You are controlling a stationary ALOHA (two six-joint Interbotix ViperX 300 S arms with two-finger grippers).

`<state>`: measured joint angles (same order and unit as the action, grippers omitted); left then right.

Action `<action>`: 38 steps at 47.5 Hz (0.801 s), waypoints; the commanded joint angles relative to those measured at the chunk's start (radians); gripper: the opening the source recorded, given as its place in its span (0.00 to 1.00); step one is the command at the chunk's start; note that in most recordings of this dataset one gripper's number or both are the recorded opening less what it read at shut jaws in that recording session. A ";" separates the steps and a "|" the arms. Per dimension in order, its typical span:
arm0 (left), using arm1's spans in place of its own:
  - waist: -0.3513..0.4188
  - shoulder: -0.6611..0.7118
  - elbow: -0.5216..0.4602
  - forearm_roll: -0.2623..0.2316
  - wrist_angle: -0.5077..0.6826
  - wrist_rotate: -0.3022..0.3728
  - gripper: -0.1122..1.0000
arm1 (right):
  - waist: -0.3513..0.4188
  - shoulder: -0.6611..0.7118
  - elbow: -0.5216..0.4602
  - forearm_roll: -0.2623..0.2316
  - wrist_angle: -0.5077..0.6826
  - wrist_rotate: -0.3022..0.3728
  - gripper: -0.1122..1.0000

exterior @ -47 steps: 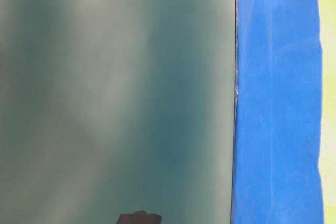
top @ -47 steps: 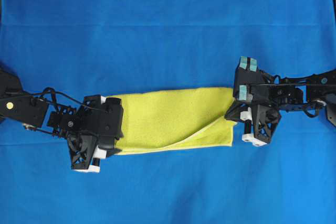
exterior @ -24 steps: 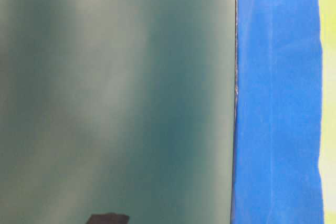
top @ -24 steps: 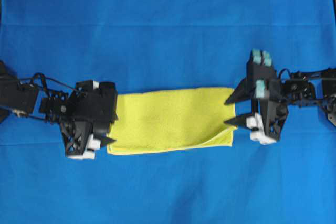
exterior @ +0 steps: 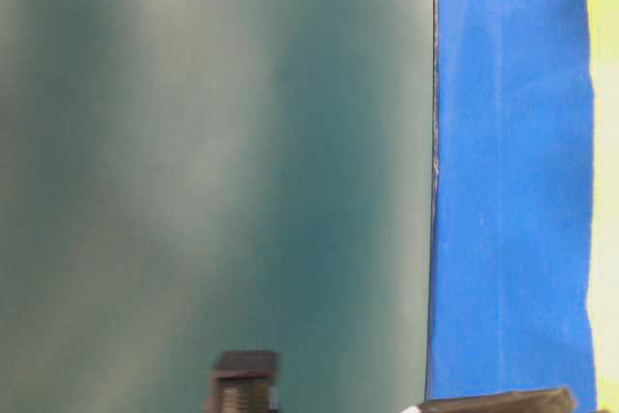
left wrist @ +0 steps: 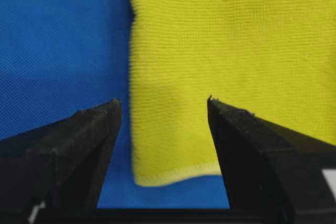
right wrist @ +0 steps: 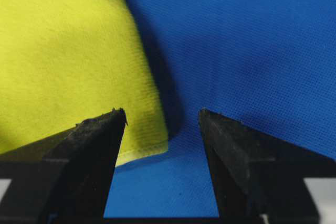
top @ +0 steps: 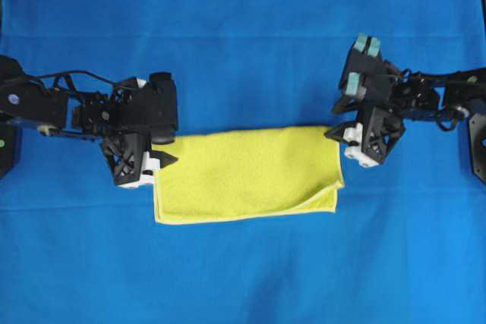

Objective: Fold the yellow towel.

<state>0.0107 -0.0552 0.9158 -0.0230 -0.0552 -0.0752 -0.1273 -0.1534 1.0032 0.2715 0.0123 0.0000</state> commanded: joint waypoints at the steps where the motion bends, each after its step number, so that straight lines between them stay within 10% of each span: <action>1: 0.026 0.038 0.012 0.000 -0.064 0.002 0.67 | -0.005 0.025 -0.018 -0.005 -0.026 -0.002 0.64; 23: 0.035 0.061 0.028 0.000 -0.032 -0.012 0.66 | -0.008 0.057 -0.012 -0.002 -0.029 0.000 0.60; 33: 0.023 0.052 -0.025 0.000 0.110 0.006 0.41 | 0.014 0.055 -0.012 -0.005 -0.017 -0.005 0.14; 38: 0.020 0.043 -0.046 0.000 0.158 0.015 0.21 | 0.015 0.055 -0.012 -0.005 -0.011 -0.005 0.10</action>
<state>0.0353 0.0123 0.8958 -0.0230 0.0721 -0.0644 -0.1135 -0.0905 1.0017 0.2684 0.0000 -0.0031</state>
